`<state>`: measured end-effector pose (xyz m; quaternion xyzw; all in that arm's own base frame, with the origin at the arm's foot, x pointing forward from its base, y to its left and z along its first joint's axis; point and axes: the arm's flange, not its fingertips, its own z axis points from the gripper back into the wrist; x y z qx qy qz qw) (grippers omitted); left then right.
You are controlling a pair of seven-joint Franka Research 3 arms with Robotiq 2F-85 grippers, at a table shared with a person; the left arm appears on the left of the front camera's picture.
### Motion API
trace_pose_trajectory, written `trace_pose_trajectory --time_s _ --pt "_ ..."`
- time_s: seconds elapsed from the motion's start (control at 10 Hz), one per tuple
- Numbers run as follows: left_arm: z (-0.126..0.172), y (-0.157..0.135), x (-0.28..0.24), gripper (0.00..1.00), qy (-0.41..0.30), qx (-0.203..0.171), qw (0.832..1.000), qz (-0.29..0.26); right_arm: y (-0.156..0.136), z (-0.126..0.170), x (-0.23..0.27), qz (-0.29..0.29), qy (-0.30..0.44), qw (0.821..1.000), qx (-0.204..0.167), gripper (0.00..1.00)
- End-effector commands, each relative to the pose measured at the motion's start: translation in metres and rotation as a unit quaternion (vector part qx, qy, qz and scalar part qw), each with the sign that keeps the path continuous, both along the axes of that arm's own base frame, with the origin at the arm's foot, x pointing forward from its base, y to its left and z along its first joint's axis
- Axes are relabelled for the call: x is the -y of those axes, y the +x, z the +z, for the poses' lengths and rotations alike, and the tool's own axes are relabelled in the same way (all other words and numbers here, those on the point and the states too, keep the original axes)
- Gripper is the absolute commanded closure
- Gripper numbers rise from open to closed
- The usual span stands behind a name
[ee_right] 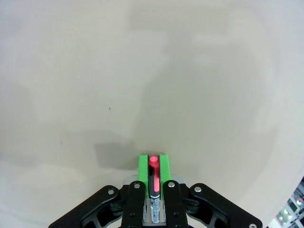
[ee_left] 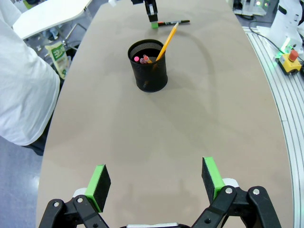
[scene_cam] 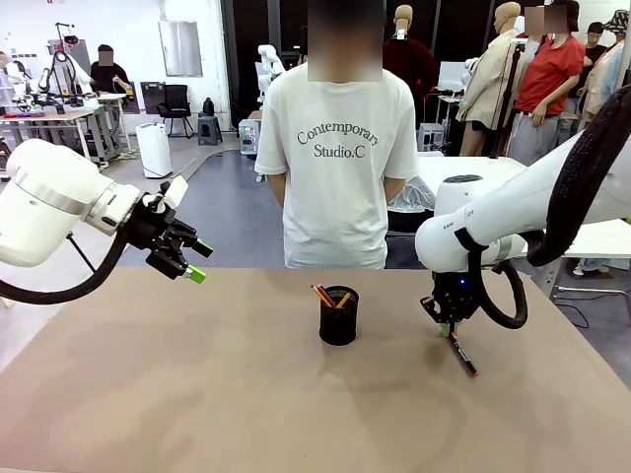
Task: Place the pens into the pen holder.
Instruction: Pick up a writing instrument from the table and place it into the Pen holder.
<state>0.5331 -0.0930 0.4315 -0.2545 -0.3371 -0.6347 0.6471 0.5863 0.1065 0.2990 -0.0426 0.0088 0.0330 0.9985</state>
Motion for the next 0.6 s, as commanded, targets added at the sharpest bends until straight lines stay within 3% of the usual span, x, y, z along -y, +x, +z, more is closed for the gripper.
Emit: trace_pose_trajectory --time_s 0.0,0.2,0.3,0.5 --pt "0.003 -0.001 -0.001 0.00 -0.003 -0.004 1.000 0.001 -0.010 0.006 -0.003 -0.006 -0.003 1.000 -0.004 1.00" --pt "0.003 -0.001 -0.001 0.00 -0.003 -0.004 1.000 0.001 -0.009 0.016 -0.010 -0.007 0.031 0.999 0.006 1.00" --pt "0.003 -0.001 -0.001 0.00 -0.003 -0.004 1.000 0.001 -0.006 0.031 -0.015 -0.009 0.104 0.994 0.023 1.00" --pt "0.003 -0.001 -0.001 0.00 -0.003 -0.004 1.000 0.001 -0.001 0.063 -0.016 -0.013 0.255 0.964 0.072 1.00"
